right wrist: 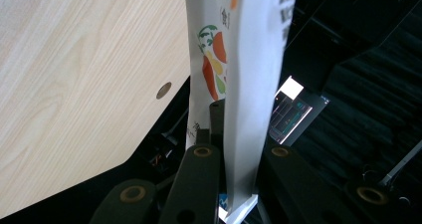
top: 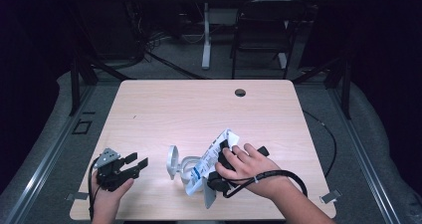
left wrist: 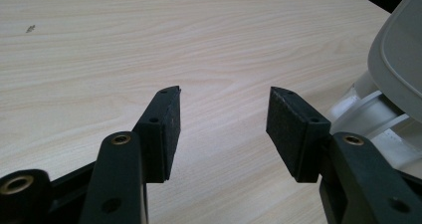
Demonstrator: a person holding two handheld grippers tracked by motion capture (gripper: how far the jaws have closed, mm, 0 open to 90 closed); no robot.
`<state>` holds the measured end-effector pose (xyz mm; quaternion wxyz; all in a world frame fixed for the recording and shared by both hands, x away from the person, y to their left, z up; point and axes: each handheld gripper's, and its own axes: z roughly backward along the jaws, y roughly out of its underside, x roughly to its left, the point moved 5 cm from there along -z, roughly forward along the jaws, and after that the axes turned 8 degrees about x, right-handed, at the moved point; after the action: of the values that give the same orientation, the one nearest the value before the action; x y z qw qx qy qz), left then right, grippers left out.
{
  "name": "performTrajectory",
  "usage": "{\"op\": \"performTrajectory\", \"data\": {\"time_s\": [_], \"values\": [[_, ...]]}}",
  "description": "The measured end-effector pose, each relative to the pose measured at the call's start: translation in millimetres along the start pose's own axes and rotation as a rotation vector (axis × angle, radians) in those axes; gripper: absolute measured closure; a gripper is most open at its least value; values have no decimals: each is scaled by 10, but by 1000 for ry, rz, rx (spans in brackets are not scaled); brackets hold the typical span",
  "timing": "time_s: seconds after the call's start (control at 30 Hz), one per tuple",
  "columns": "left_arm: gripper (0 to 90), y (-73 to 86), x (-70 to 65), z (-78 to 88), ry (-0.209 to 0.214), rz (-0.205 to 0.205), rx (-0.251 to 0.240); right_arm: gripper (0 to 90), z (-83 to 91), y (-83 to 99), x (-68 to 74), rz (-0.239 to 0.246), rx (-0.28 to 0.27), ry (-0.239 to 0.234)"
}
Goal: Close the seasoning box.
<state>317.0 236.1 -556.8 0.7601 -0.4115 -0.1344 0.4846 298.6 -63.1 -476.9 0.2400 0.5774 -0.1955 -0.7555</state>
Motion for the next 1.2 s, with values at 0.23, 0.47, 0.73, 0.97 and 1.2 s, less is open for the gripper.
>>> {"op": "performTrajectory", "data": {"time_s": [0.23, 0.47, 0.73, 0.97, 1.2], "values": [[478, 2, -1, -3, 2, -5, 13, 887, 12, -4, 44, -49, -25, -43], [478, 6, -4, -12, 2, -3, 9, 888, -8, 3, 78, -98, -38, -65], [478, 11, 1, -12, 3, -1, 16, 888, -30, 9, 113, -179, -51, -119], [478, 15, -1, -28, 6, 2, 12, 888, -44, 13, 146, -235, -68, -160], [478, 18, 3, -25, 0, 4, 8, 888, -47, 16, 178, -309, -86, -208]]}}
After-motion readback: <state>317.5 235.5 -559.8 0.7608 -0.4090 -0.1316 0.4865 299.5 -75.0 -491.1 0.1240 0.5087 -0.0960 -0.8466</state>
